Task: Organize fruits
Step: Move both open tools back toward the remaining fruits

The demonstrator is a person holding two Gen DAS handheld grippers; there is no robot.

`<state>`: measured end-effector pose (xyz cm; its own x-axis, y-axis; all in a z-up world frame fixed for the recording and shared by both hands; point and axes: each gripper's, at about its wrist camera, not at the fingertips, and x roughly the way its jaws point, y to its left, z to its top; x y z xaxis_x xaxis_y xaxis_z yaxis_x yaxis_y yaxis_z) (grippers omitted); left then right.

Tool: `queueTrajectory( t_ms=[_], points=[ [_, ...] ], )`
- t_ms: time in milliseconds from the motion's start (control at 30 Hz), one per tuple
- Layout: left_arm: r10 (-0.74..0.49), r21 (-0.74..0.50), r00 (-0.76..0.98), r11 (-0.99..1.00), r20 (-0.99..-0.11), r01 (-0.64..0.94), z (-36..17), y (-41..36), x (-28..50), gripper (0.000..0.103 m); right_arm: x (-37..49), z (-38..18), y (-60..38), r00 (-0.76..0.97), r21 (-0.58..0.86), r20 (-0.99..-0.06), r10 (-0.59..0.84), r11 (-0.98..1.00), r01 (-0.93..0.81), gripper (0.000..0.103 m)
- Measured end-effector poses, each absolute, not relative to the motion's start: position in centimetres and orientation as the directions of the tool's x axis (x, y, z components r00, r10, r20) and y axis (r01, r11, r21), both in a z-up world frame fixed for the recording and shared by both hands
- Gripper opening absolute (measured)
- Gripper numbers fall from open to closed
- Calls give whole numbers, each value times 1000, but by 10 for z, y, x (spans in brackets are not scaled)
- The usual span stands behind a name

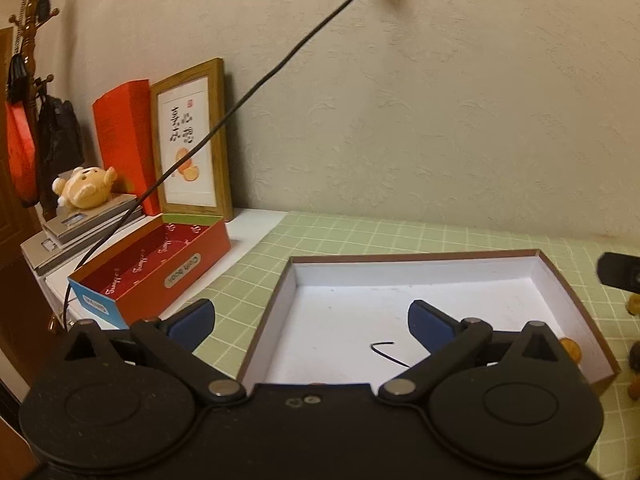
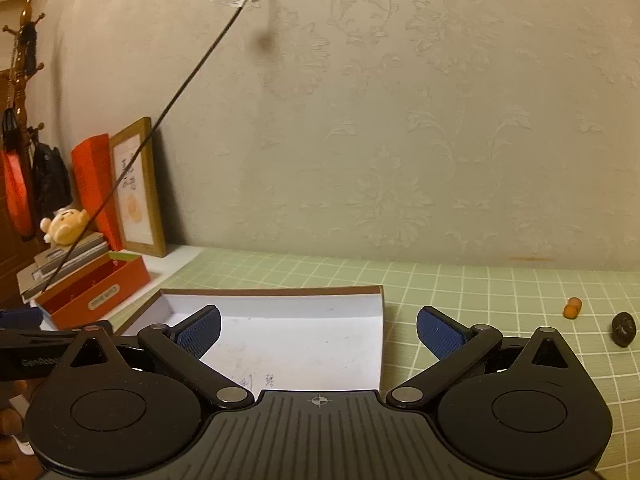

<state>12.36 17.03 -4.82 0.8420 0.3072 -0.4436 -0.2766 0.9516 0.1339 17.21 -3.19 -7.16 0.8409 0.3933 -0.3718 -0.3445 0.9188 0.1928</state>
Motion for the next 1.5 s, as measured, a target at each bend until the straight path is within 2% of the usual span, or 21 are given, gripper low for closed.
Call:
queueTrajectory(
  t_ms=[300,533,1000,1233,1300,1367,1400,1433,1500],
  points=[
    [318,119,850,948,-419,-296,-29,161,104,97,157,-56,-51,843,238,-365,394,915,-325,103],
    [282,163,876,958,-392,-236,-21,131,78,97,130,-43,-89,839,273,-348,418,901,-336,103],
    [78,125,912,992,-403,-30,-33,45,69,96,86,-50,-206,910,260,-356,211,958,-120,103],
    [-53,110,891,987,-450,114,-60,-7,81,86,70,-62,-249,913,228,-400,83,974,12,103],
    [-77,101,877,985,-475,141,-71,-18,85,79,71,-64,-253,909,228,-412,68,973,30,102],
    [-91,101,867,982,-491,160,-81,-26,91,77,69,-70,-259,907,234,-416,66,972,37,90],
    [-96,103,860,980,-502,169,-86,-32,93,73,70,-72,-258,901,233,-428,71,972,34,77],
    [-103,99,852,979,-514,178,-90,-35,95,72,72,-74,-257,896,232,-437,75,972,32,70],
    [-103,104,842,977,-530,185,-98,-41,100,72,76,-80,-256,885,236,-459,81,971,33,70]
  ],
)
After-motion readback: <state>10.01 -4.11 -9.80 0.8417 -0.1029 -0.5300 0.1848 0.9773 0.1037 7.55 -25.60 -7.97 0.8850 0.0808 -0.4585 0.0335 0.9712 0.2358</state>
